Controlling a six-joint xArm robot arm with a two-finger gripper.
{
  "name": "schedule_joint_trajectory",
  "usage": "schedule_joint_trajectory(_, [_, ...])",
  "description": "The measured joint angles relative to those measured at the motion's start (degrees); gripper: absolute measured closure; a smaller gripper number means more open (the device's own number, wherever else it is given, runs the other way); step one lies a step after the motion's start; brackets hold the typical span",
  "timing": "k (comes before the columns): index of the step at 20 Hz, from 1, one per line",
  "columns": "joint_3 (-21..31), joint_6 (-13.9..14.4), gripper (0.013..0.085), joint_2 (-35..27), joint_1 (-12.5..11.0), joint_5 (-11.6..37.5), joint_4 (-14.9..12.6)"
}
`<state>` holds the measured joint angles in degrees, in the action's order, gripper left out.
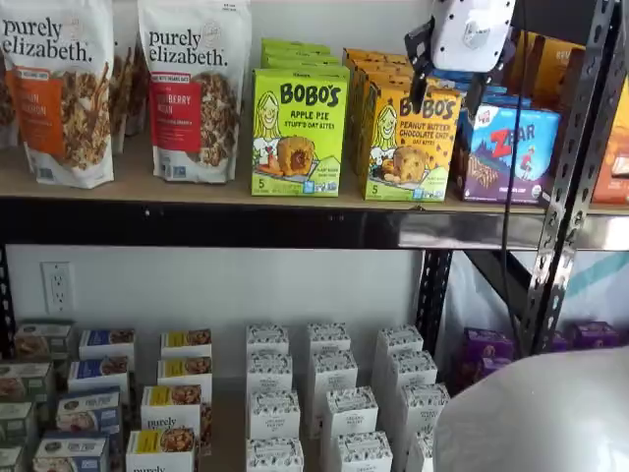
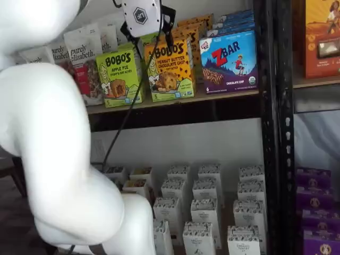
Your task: Pick up the orange box on the top shelf, the fifth box from the left
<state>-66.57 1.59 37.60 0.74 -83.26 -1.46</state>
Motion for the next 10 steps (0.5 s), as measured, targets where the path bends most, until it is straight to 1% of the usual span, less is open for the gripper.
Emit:
schedule_joint_trajectory(7, [-2.5,3.0,0.0130,-3.3,3.0,2.2,-1.6])
schedule_joint_trajectory(10, [-4.3,4.2,0.0130,-5.0,4.1,1.5,-2.3])
